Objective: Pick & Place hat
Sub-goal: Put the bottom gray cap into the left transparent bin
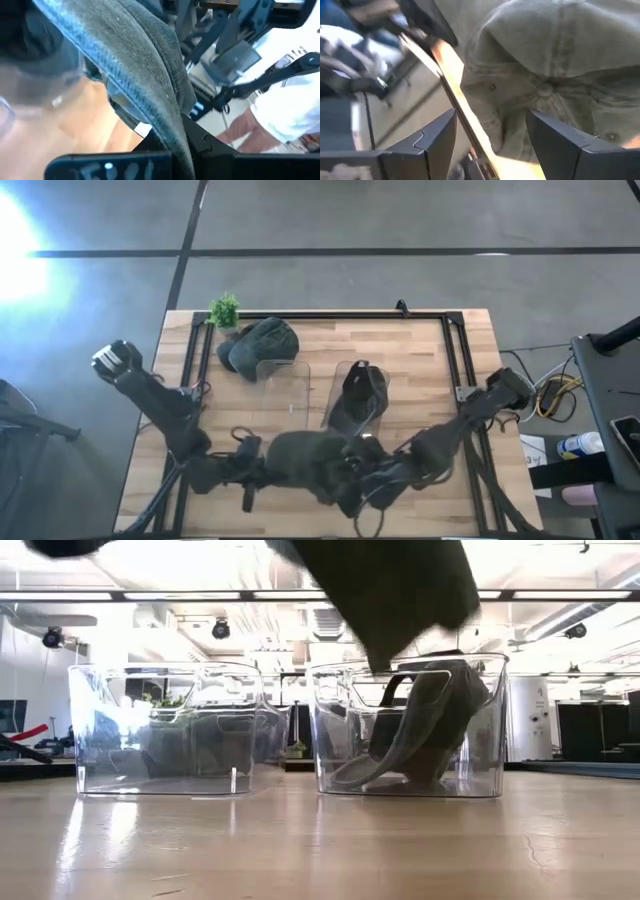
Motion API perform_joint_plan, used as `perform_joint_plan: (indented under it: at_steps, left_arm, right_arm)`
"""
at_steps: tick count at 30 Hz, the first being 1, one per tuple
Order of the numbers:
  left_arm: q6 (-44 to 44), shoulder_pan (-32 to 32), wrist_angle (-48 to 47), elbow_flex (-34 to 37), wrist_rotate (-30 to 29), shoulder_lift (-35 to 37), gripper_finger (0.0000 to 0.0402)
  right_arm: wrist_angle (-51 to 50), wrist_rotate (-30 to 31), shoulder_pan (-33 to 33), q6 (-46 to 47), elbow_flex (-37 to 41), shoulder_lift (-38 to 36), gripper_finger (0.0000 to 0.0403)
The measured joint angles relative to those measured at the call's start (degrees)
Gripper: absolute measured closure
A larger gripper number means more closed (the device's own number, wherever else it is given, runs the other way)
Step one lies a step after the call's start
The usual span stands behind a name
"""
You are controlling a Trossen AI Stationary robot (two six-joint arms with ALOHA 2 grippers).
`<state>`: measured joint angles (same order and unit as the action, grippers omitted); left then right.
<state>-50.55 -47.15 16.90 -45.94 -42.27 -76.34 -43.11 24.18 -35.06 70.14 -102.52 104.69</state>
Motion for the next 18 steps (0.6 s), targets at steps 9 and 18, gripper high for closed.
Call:
perform_joint_plan:
  at_steps: [9,18]
  left_arm:
    - [14.35,-2.11,-4.75,-0.4,-20.68,10.36,0.0397]
    - [32.48,-1.63,-17.15,-2.88,-47.53,17.12,0.0397]
  right_arm:
    - [-1.18,15.15,-2.39,-1.73,0.29,-5.98,0.017]
    - [-4.86,16.56,-2.28,1.7,0.64,-6.03,0.017]
